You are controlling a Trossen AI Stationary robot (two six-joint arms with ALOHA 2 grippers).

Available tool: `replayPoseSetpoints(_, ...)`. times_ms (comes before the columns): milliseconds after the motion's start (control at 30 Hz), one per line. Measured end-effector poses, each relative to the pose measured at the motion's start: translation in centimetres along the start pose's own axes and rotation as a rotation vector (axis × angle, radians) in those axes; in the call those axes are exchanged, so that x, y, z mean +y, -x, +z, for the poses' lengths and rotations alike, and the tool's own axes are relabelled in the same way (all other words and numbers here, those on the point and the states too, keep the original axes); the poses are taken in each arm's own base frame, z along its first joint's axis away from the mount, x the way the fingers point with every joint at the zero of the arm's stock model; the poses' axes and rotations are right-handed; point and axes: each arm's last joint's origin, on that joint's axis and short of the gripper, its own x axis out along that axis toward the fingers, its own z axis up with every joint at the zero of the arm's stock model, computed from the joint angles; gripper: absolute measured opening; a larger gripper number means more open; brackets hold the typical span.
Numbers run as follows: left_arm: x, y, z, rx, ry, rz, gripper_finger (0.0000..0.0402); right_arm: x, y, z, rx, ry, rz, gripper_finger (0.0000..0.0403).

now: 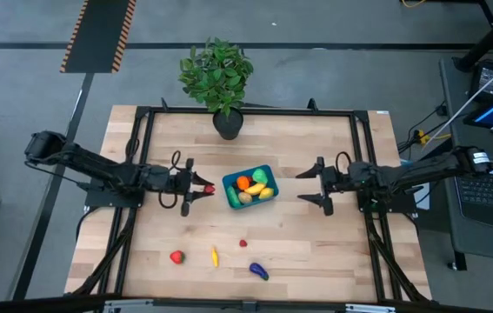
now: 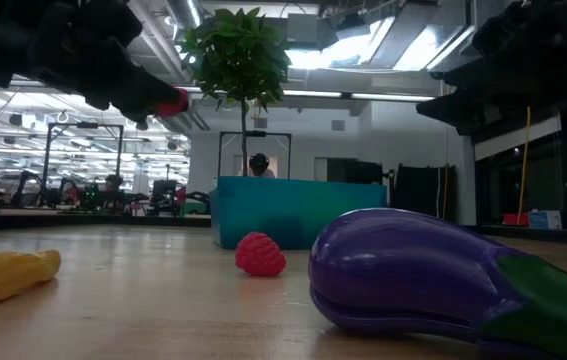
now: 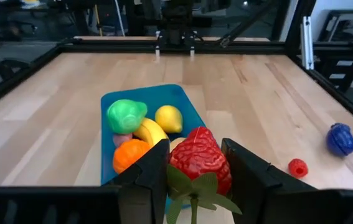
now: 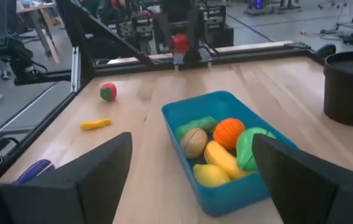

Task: Pick and placing Produce into tupperware
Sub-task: Put the top red strawberry into the blue bin

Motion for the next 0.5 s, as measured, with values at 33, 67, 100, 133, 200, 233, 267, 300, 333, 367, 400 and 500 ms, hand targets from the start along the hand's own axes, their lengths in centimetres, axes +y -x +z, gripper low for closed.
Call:
replayPoseSetpoints(33, 0.2, 0.0, 0.0, 0.002, 0.015, -0.003, 0.0117, 0.0, 0.0, -0.1, 0.003, 0.001, -0.001, 0.0332)
replayPoseSetpoints(67, 0.3, -0.1, 0.0, 0.004, 0.025, -0.001, 0.0117, 0.0, -0.1, -0.1, 0.007, 0.002, -0.001, 0.0332)
replayPoseSetpoints(100, 0.5, -0.1, 0.0, 0.004, 0.036, 0.007, 0.0118, 0.0, -0.1, -0.2, 0.012, 0.002, -0.002, 0.0332)
replayPoseSetpoints(133, 0.6, -0.1, 0.0, 0.004, 0.048, 0.012, 0.012, 0.0, -0.2, -0.2, 0.017, 0.003, -0.002, 0.0332)
replayPoseSetpoints(200, 0.9, -0.2, 0.0, 0.003, 0.064, 0.025, 0.012, 0.0, -0.2, -0.3, 0.024, 0.003, -0.003, 0.0332)
replayPoseSetpoints(233, 1.0, -0.2, 0.0, 0.003, 0.081, 0.03, 0.0119, 0.0, -0.3, -0.4, 0.029, 0.004, -0.004, 0.0332)
replayPoseSetpoints(267, 1.2, -0.2, 0.0, 0.002, 0.096, 0.038, 0.0118, 0.0, -0.3, -0.4, 0.032, 0.004, -0.004, 0.0332)
replayPoseSetpoints(300, 1.3, -0.2, 0.0, 0.002, 0.113, 0.046, 0.0117, -0.1, -0.3, -0.5, 0.034, 0.004, -0.005, 0.0332)
replayPoseSetpoints(333, 1.4, -0.2, 0.0, 0.001, 0.118, 0.052, 0.0117, -0.1, -0.3, -0.5, 0.036, 0.005, -0.005, 0.0332)
replayPoseSetpoints(367, 1.5, -0.2, 0.0, 0.001, 0.119, 0.056, 0.0117, -0.1, -0.3, -0.5, 0.038, 0.006, -0.005, 0.0332)
replayPoseSetpoints(400, 1.6, -0.2, 0.0, 0.001, 0.12, 0.059, 0.0117, -0.1, -0.3, -0.5, 0.037, 0.006, -0.005, 0.0332)
replayPoseSetpoints(500, 1.6, -0.2, 0.1, 0.005, 0.119, 0.06, 0.0117, -0.1, -0.3, -0.5, 0.036, 0.006, -0.005, 0.0332)
